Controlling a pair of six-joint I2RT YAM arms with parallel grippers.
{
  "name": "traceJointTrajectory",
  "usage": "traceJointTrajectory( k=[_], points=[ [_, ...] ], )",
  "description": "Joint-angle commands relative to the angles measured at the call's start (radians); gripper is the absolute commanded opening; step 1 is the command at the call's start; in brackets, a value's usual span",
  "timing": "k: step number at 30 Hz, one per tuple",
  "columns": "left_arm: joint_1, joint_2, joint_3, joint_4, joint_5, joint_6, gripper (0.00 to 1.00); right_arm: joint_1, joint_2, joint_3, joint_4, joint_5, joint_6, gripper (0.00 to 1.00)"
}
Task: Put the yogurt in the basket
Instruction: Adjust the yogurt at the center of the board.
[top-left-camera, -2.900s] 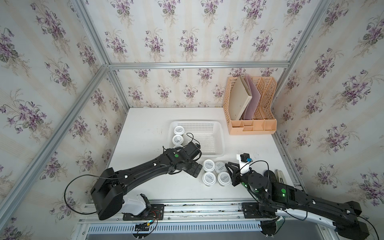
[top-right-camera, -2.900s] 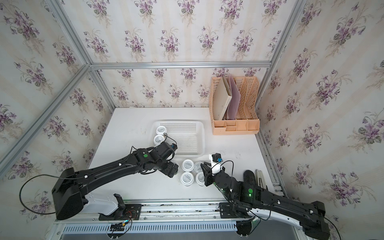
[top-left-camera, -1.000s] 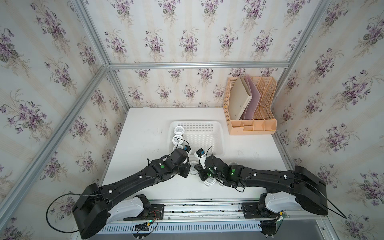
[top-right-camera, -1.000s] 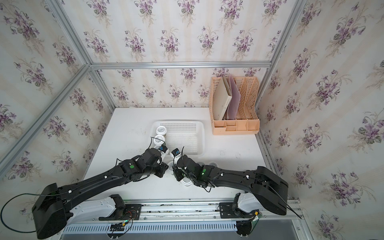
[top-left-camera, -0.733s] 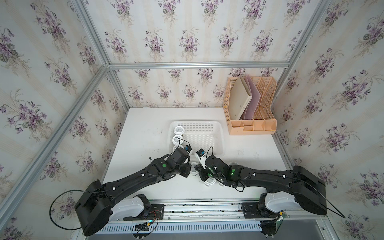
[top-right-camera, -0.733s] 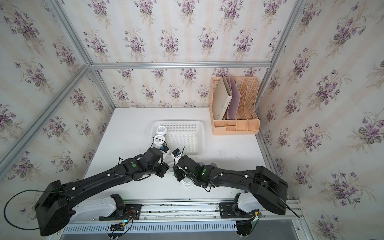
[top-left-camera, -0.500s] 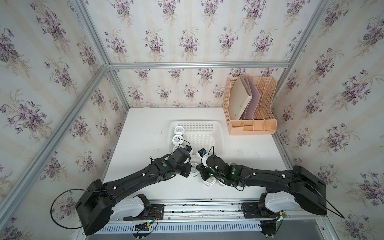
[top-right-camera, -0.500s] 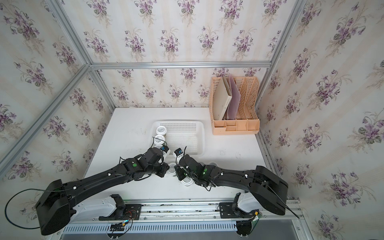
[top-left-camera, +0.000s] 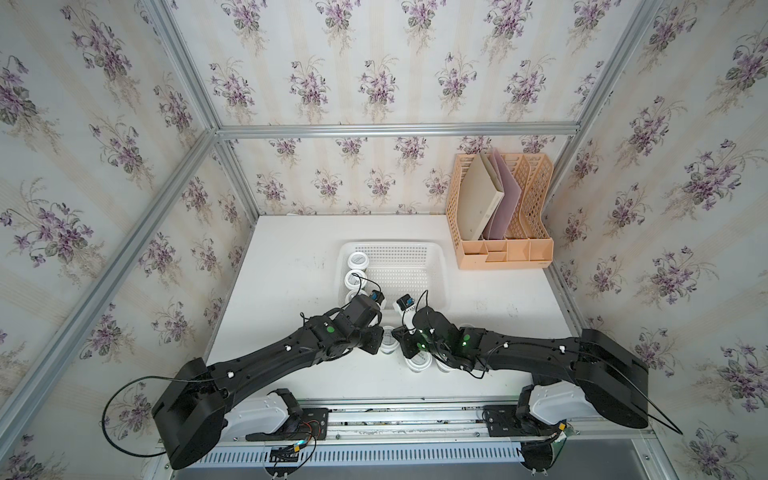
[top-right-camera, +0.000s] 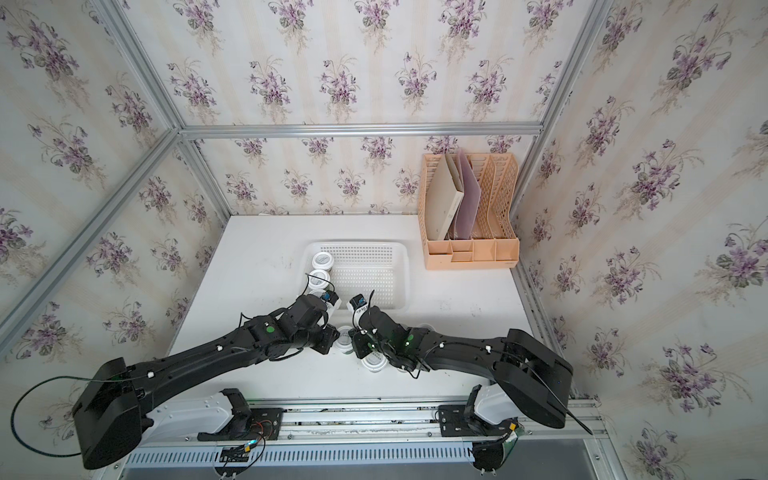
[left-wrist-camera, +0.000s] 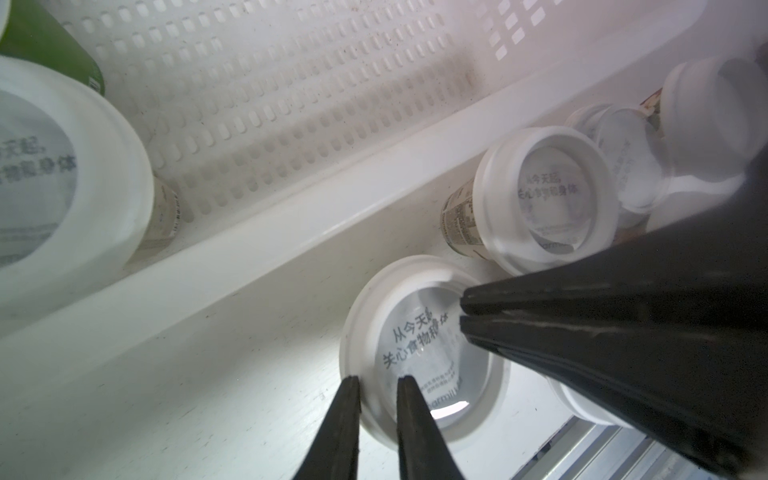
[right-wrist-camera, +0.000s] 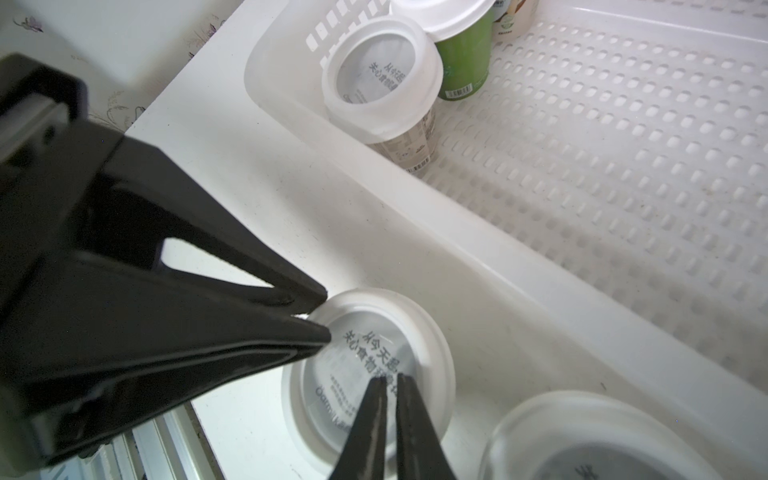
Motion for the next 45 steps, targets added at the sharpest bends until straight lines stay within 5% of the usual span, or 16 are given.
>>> traceJointTrajectory(
  k=[1,9,13,16,19,25,32,45],
  points=[
    [0.001,-0.014,-0.011,0.002,-0.001,-0.006,0.22,-0.004,0.005,0.003,-0.019,0.0,0.009,0.14],
    [0.001,-0.062,-0.041,0.02,-0.005,-0.011,0.23,-0.007,-0.002,0.004,-0.019,-0.003,0.012,0.13],
    [-0.001,-0.126,-0.04,0.013,-0.043,-0.012,0.39,-0.006,-0.047,0.001,-0.004,-0.015,0.008,0.14],
    [-0.007,-0.215,-0.058,0.02,-0.09,-0.021,0.63,-0.005,-0.091,-0.004,0.004,-0.009,0.008,0.15],
    [-0.014,-0.309,-0.101,0.052,-0.116,-0.009,0.73,-0.006,-0.124,-0.014,0.034,-0.006,0.011,0.16],
    [-0.042,-0.414,-0.241,0.232,-0.142,0.022,0.78,-0.002,-0.141,-0.041,0.07,0.015,0.022,0.18],
    [-0.131,-0.357,-0.342,0.473,-0.279,0.093,0.8,0.011,-0.165,-0.081,0.105,0.061,0.033,0.18],
    [-0.167,-0.351,-0.461,0.63,-0.39,0.119,0.81,0.056,-0.082,-0.06,0.169,0.108,0.029,0.19]
  ],
)
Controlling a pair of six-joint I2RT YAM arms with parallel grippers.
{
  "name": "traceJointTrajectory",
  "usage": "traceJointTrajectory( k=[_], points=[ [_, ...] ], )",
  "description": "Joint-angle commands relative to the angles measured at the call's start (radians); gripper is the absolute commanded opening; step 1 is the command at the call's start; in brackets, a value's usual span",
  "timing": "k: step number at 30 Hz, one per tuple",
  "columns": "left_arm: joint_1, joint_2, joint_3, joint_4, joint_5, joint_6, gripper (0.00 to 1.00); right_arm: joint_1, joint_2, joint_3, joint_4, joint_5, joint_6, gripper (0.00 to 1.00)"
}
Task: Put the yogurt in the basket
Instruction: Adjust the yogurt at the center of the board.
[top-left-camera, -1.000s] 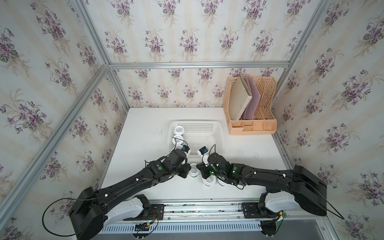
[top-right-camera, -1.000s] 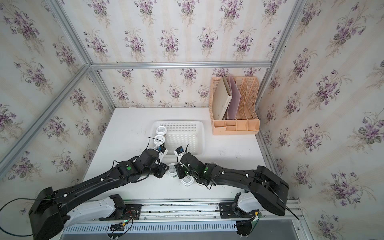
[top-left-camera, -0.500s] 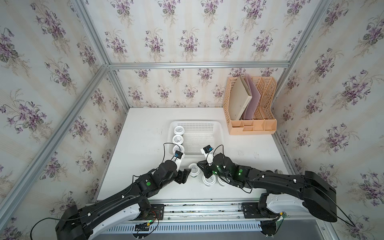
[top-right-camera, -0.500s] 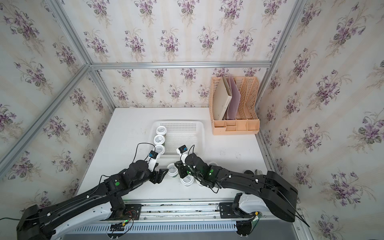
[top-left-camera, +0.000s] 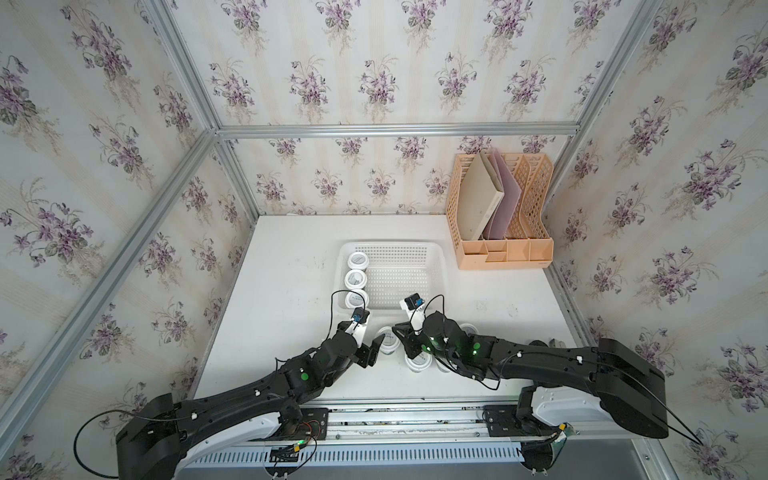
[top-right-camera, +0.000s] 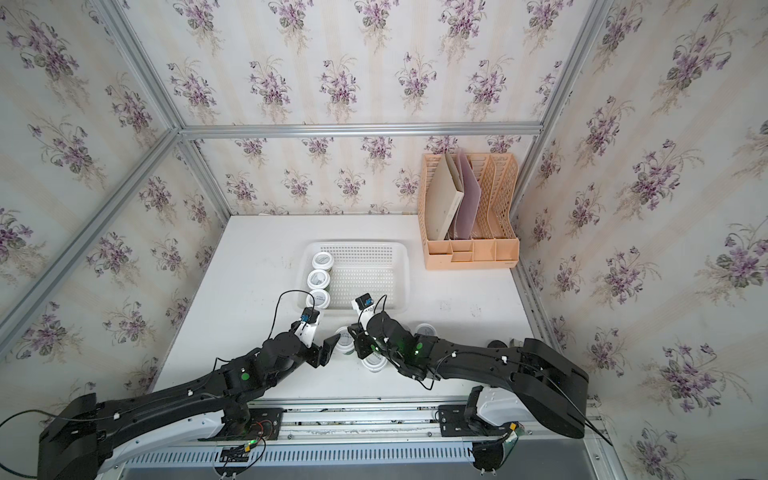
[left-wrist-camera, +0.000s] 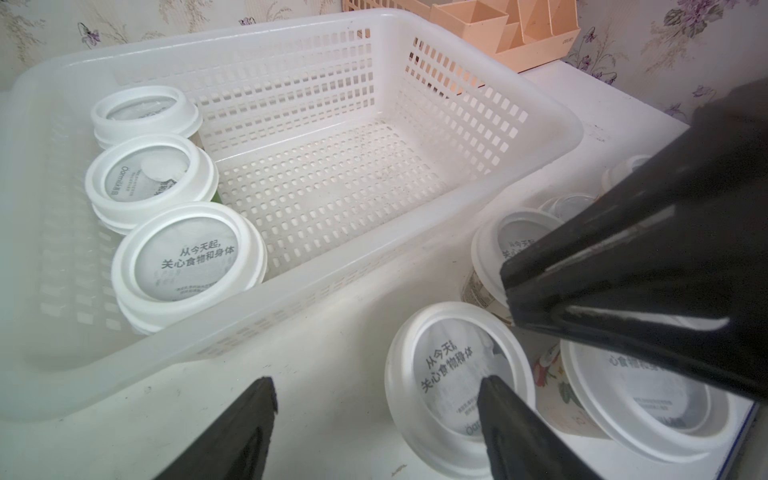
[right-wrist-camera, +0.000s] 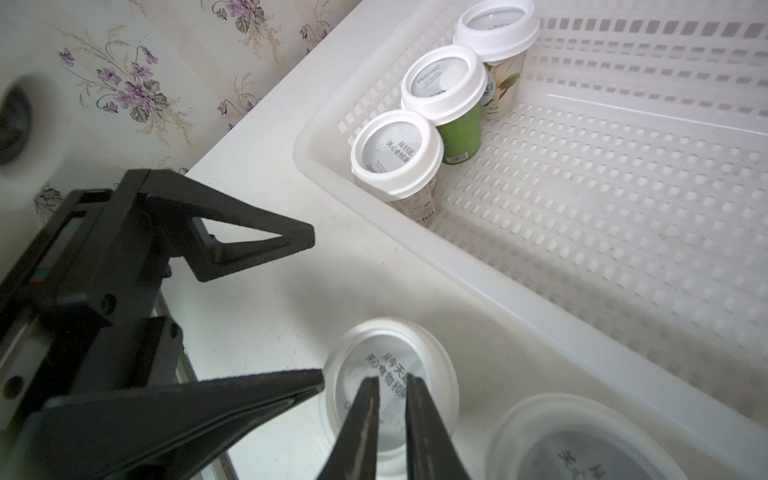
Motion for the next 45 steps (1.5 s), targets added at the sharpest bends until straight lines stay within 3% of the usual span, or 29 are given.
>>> traceJointTrajectory(
  k=[1,15,29,45],
  points=[
    [-0.001,0.009,-0.026,0.089,-0.02,0.002,0.81,0.011,0.019,0.019,0.033,0.028,0.003,0.19],
    [-0.001,0.04,-0.1,0.182,-0.011,-0.007,0.8,0.024,0.058,0.017,0.02,0.048,0.025,0.18],
    [-0.001,-0.02,-0.023,0.069,-0.004,0.025,0.8,0.032,0.076,0.027,0.022,0.069,0.029,0.18],
    [0.001,0.144,-0.034,0.155,-0.014,0.023,0.8,0.034,0.098,0.019,-0.011,0.146,0.069,0.16]
  ],
)
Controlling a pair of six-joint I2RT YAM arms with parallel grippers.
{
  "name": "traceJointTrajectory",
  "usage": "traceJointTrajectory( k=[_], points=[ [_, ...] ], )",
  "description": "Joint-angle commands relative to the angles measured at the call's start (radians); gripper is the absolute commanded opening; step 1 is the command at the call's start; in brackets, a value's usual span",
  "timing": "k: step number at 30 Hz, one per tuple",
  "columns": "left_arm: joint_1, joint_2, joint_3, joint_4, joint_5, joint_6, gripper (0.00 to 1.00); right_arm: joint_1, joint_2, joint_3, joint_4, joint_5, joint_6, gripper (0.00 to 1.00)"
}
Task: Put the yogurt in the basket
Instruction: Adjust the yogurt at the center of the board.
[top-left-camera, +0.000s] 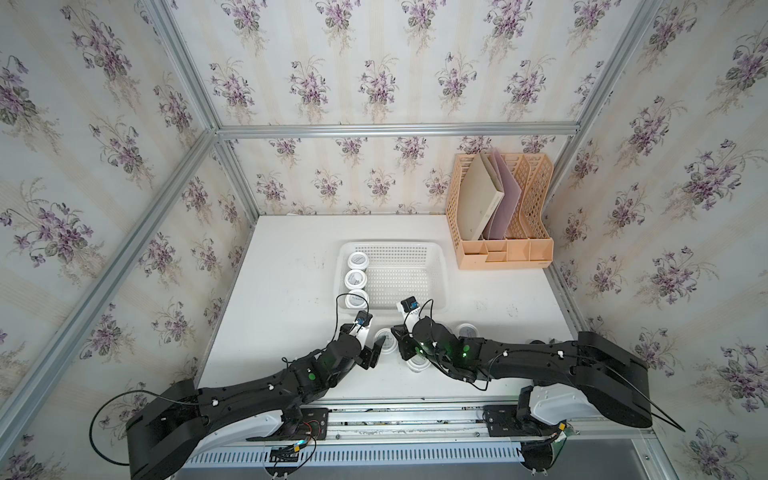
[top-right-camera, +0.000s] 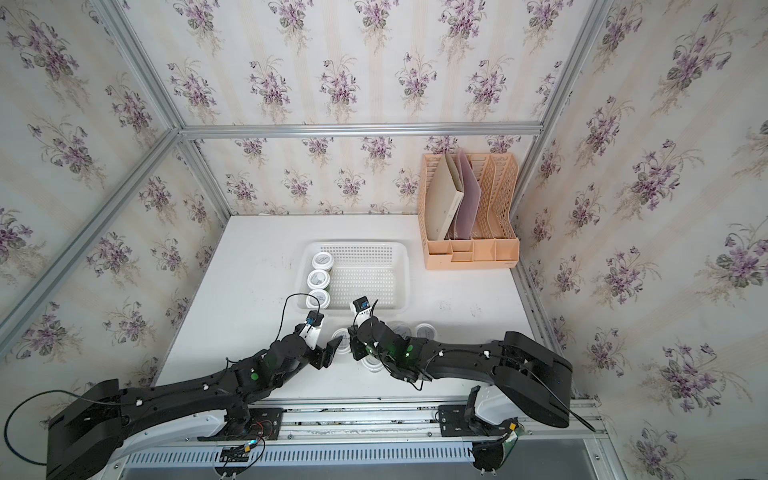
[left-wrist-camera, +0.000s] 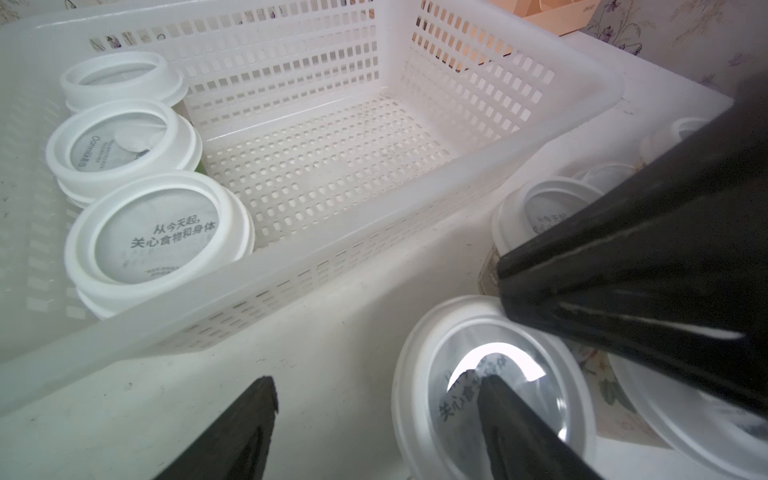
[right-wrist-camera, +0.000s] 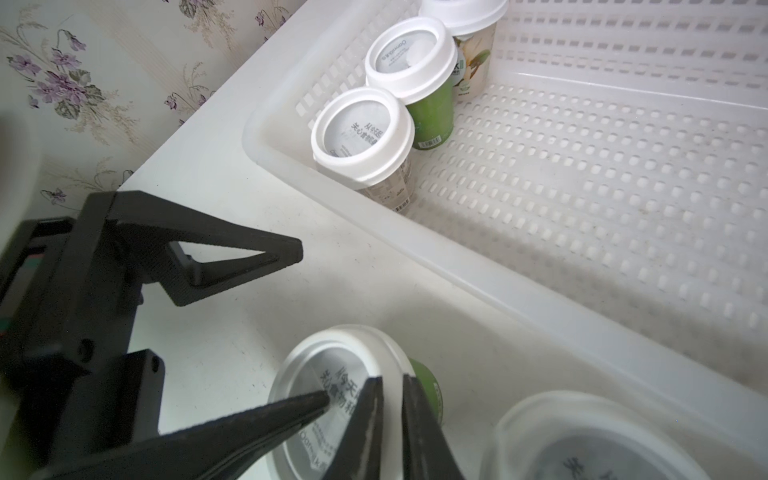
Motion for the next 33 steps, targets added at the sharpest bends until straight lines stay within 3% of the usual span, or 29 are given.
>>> traceJointTrajectory(
  k=[1,17,33],
  points=[
    [0.001,0.013,0.008,0.014,-0.007,0.013,0.8,0.001,0.017,0.009,-0.024,0.017,0.018,0.16],
    [0.0,-0.034,0.004,-0.027,-0.024,0.017,0.8,0.001,0.068,0.049,-0.058,0.004,0.022,0.15],
    [0.001,-0.001,-0.094,0.096,-0.035,-0.015,0.8,0.001,0.065,0.046,-0.061,0.008,0.024,0.15]
  ],
)
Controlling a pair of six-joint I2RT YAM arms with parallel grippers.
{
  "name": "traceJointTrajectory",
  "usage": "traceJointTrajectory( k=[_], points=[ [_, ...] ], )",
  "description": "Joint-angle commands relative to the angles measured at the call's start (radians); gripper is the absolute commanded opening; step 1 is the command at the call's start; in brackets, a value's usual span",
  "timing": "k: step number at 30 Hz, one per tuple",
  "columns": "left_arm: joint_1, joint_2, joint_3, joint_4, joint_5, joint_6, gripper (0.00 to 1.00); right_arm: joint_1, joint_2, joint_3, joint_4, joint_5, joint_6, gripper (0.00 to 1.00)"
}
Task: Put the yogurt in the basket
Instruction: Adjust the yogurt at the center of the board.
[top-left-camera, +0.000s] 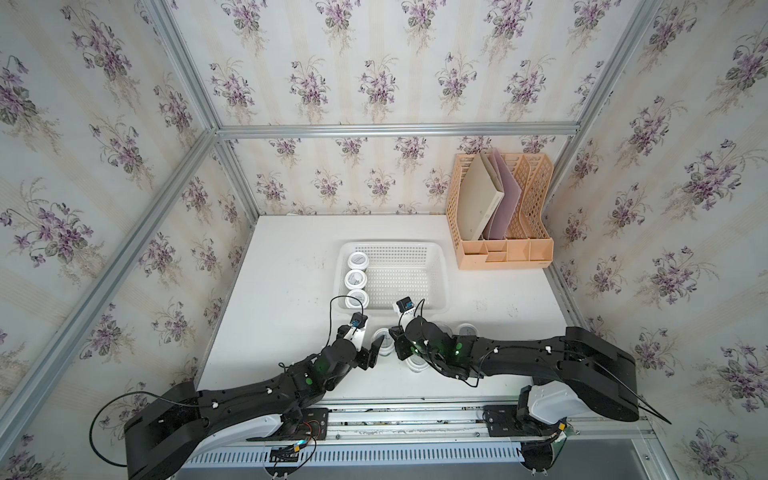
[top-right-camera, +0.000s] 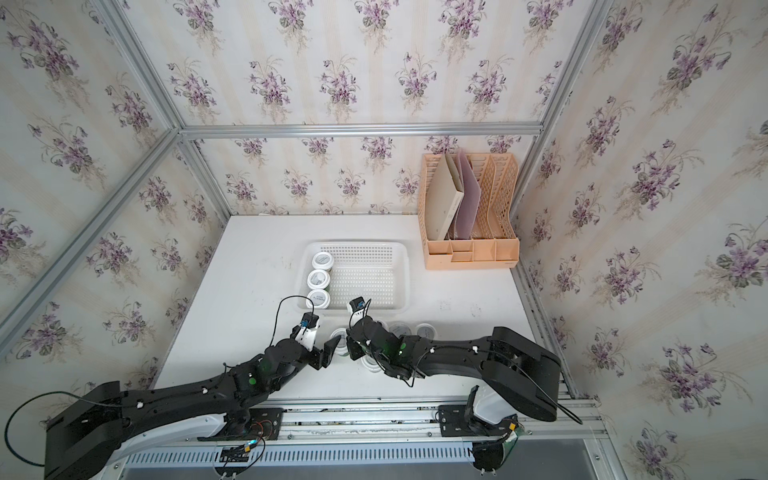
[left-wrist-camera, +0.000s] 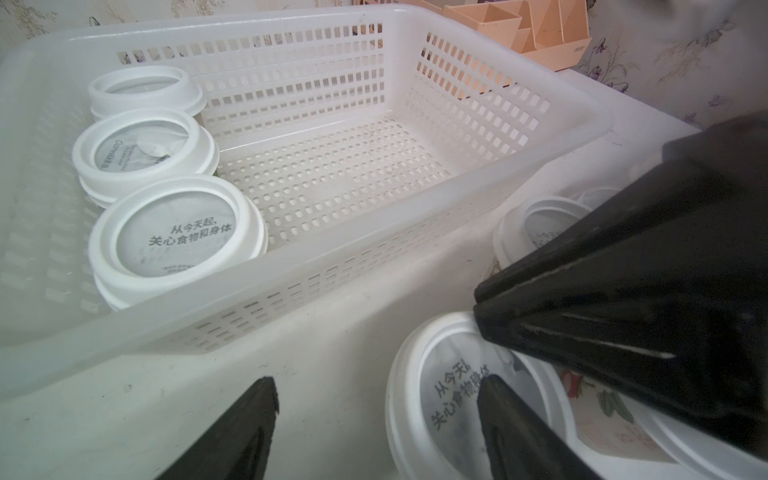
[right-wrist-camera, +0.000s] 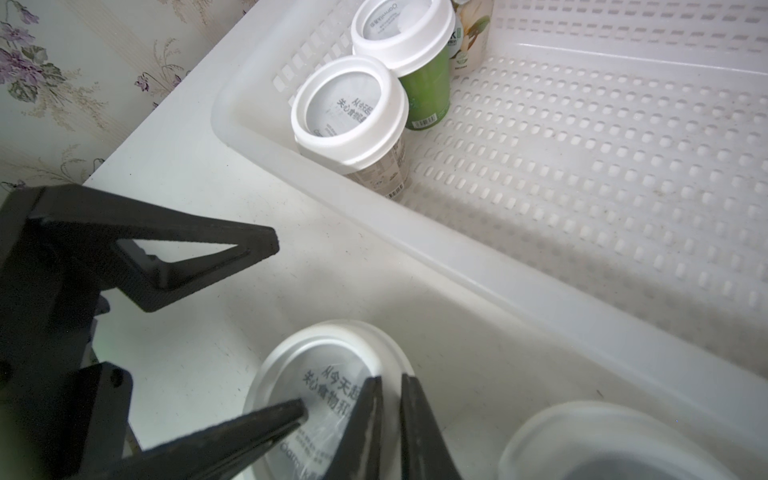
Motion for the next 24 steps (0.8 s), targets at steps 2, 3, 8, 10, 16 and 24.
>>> traceJointTrajectory(
  k=[2,3,8,10,16,24],
  points=[
    [0.0,0.035,-0.024,-0.006,-0.013,-0.001,0.79,-0.001,-0.003,0.0,-0.025,0.006,0.003,0.15],
    [0.001,0.045,-0.027,0.005,-0.011,0.0,0.79,-0.001,-0.005,-0.001,-0.025,0.006,0.003,0.15],
    [0.0,0.081,-0.036,0.045,-0.007,-0.003,0.79,-0.001,-0.009,-0.006,-0.019,0.0,0.002,0.15],
    [0.0,0.085,-0.04,0.049,-0.007,-0.003,0.79,-0.001,-0.011,-0.007,-0.019,0.0,0.003,0.15],
    [0.0,0.067,-0.051,0.043,-0.016,-0.002,0.79,0.0,-0.012,-0.007,-0.018,0.001,0.003,0.15],
    [0.0,0.063,-0.064,0.043,-0.022,-0.004,0.79,0.001,-0.008,-0.006,-0.021,0.003,0.002,0.14]
  ],
)
